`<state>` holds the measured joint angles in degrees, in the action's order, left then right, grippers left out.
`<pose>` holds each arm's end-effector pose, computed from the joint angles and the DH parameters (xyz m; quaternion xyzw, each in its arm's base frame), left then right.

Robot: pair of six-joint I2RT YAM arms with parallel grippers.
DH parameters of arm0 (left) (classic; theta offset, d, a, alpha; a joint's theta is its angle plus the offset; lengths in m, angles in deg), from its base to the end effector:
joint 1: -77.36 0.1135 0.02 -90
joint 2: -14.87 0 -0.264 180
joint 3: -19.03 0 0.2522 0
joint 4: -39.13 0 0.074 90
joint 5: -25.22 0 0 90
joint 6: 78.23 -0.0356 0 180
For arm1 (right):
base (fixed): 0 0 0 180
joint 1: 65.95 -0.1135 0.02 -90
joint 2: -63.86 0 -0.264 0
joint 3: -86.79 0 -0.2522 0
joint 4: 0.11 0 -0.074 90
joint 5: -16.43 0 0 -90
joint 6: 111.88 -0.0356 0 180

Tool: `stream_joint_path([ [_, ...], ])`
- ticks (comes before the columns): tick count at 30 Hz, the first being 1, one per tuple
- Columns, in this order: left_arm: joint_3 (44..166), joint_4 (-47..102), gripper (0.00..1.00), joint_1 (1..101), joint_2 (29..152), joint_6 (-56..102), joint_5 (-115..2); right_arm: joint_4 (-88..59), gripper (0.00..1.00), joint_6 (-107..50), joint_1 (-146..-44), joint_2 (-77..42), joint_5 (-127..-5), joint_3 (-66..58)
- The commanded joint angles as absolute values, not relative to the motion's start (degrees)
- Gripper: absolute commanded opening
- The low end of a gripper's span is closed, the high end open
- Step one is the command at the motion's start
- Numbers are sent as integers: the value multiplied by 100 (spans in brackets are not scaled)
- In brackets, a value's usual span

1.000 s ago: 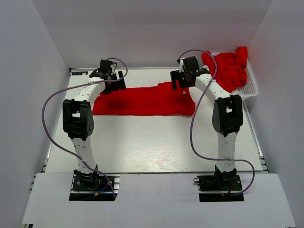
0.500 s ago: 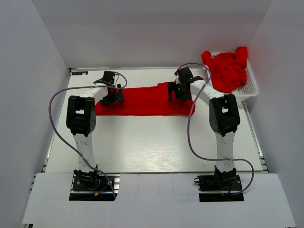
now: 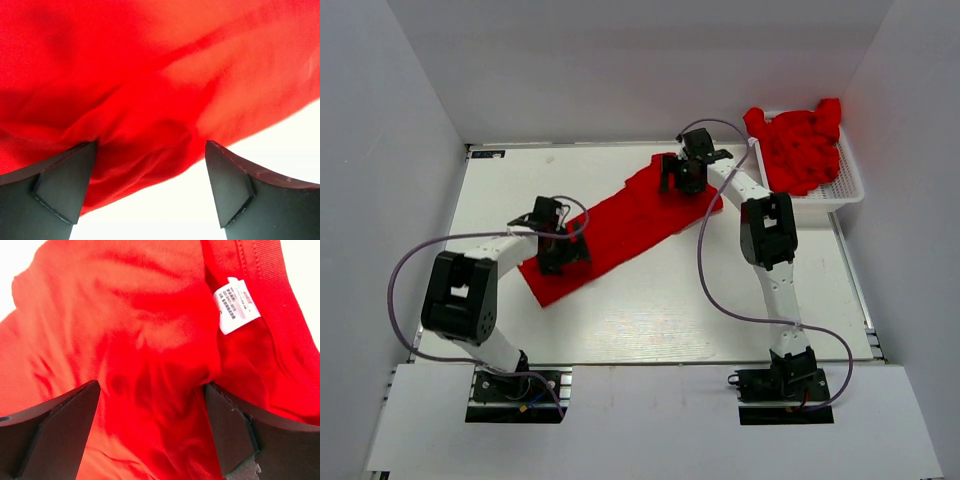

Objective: Fold and stack the t-shirts
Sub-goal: Rotate the tshirt 90 degrees

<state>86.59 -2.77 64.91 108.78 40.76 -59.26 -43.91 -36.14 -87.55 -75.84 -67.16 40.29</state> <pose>0.2967 -0.0690 0.1633 -0.1321 0.9720 -0.1109 0.1595 0.5028 0.2034 0.1732 -0.0791 0.9351 0.1551 0.3087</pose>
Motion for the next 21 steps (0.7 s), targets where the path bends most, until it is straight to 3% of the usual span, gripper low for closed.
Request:
stream_joint_path([
  [1,7841,-1146,100,5988,10516,4482,-4370,-3720,90,-3550,-8950,-7940,-5689,4237],
  [7,8173,-891,100,5004,10854,4483,-3737,-2302,90,-4094,-9231,-8581,-4502,4717],
  [12,9008,-943,100,4230,11786,4237,-3290,-1625,90,-4674,-9451,-9109,-4395,5177],
  [15,9649,-1276,100,3572,12139,4113,-3436,-1474,90,-4693,-9565,-9136,-4299,5142],
  [21,10213,-1593,100,3280,12008,4113,-4131,-1352,90,-4553,-9592,-8935,-4368,4923],
])
